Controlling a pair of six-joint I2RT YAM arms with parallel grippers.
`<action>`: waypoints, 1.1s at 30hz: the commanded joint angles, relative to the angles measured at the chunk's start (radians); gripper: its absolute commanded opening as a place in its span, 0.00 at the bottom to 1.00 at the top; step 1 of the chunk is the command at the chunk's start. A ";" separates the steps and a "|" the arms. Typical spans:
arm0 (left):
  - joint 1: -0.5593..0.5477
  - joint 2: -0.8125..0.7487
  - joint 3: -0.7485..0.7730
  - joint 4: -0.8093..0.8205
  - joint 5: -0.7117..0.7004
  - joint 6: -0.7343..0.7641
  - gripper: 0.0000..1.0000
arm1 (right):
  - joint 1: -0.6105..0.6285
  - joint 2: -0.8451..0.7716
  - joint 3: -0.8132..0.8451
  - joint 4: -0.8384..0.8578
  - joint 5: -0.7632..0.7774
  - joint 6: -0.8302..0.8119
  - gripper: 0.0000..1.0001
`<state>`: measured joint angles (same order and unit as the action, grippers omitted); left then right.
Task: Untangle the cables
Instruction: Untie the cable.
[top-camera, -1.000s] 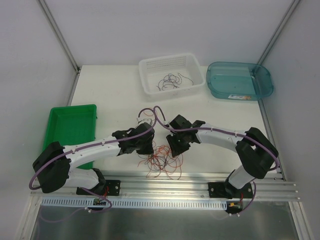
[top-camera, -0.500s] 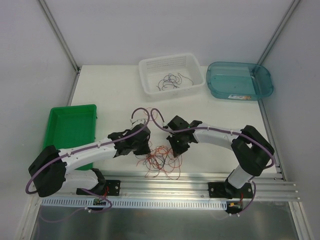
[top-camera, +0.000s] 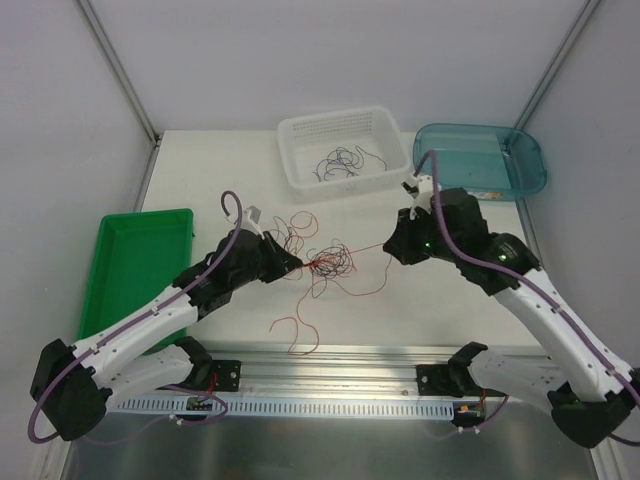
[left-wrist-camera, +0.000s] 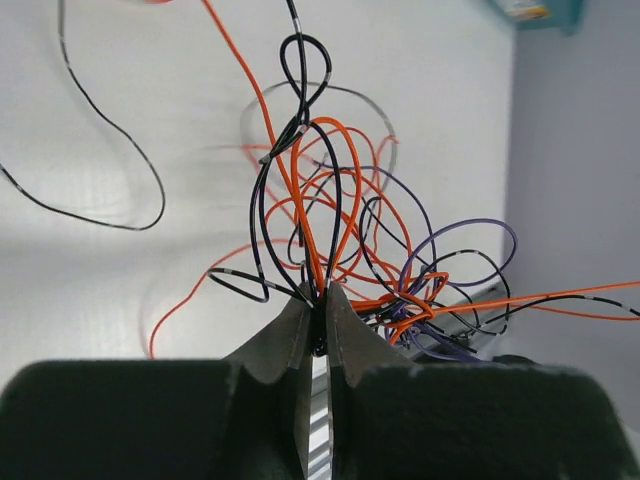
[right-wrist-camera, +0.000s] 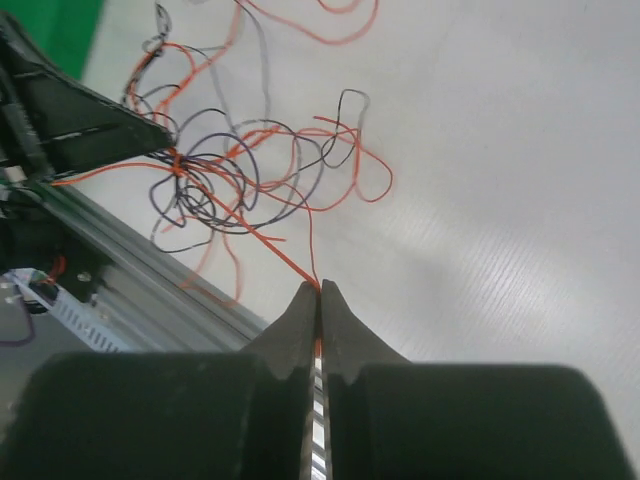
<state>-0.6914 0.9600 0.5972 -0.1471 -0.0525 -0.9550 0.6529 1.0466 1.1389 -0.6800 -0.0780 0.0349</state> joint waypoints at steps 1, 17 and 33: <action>0.059 -0.010 -0.027 -0.220 -0.121 0.084 0.00 | -0.058 -0.131 0.139 -0.145 0.168 -0.069 0.01; 0.092 -0.113 0.415 -0.255 0.009 0.364 0.00 | -0.111 -0.077 -0.069 0.040 -0.270 0.014 0.02; 0.092 0.022 0.665 -0.246 0.322 0.401 0.00 | -0.056 -0.051 -0.195 0.237 -0.166 0.007 0.52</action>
<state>-0.6010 0.9653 1.2030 -0.4095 0.2100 -0.5781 0.5858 1.0367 0.9363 -0.4969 -0.2577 0.0544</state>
